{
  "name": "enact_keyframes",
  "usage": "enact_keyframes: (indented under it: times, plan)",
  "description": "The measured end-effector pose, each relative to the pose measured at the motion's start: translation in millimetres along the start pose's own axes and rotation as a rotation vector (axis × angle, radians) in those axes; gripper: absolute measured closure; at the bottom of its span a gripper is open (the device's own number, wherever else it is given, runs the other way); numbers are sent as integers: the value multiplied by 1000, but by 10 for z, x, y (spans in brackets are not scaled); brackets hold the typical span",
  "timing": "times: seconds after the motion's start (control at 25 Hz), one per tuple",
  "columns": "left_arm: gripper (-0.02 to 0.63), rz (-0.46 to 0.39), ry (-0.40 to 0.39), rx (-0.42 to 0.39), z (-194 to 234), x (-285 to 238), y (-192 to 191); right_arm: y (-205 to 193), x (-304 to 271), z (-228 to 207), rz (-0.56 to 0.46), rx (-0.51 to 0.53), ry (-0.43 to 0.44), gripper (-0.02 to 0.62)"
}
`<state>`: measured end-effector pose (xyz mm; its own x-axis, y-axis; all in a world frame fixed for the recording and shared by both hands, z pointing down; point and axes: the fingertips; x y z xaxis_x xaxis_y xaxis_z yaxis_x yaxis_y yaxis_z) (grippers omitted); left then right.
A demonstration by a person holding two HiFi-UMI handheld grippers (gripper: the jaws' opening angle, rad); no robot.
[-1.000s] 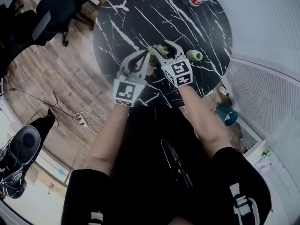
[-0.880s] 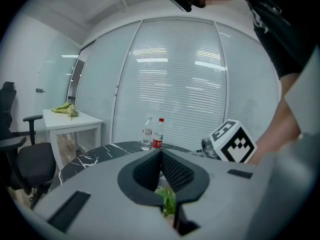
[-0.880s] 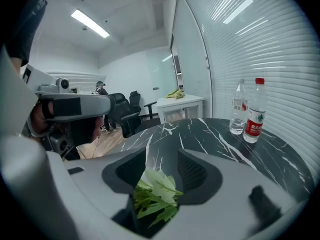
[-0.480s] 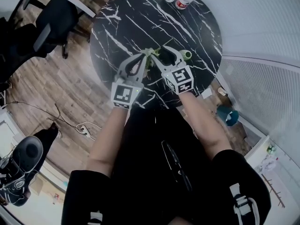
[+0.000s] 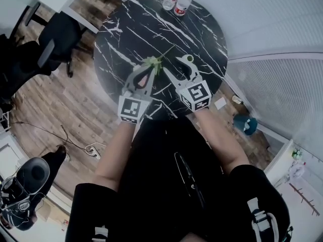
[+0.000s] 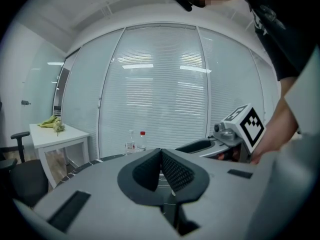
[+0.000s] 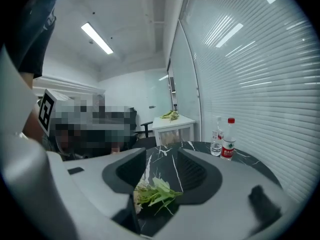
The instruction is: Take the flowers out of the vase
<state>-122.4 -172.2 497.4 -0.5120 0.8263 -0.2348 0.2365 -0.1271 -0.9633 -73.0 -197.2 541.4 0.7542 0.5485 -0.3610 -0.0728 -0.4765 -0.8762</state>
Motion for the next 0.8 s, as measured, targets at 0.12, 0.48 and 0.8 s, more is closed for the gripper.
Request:
enact_keyframes:
  times: [0.12, 0.48, 0.8]
  plan:
    - [594, -12, -18, -19, -101, 38, 139, 113, 200, 64, -29, 7, 0, 399]
    - [594, -104, -98, -68, -425, 129, 806, 657, 848, 433, -133, 84, 44, 419]
    - [594, -183, -174, -60, -691, 208, 1328, 967, 1351, 554, -210, 87, 52, 568]
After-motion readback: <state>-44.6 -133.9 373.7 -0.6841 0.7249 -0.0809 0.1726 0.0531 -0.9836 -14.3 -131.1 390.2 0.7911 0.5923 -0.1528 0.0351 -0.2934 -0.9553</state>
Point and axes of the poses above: the fingertips, and each gripper's own axes: x backward along the fingers, z to its left, y out of its top, and after that the axes turned 13 degrees about -x, right-handed
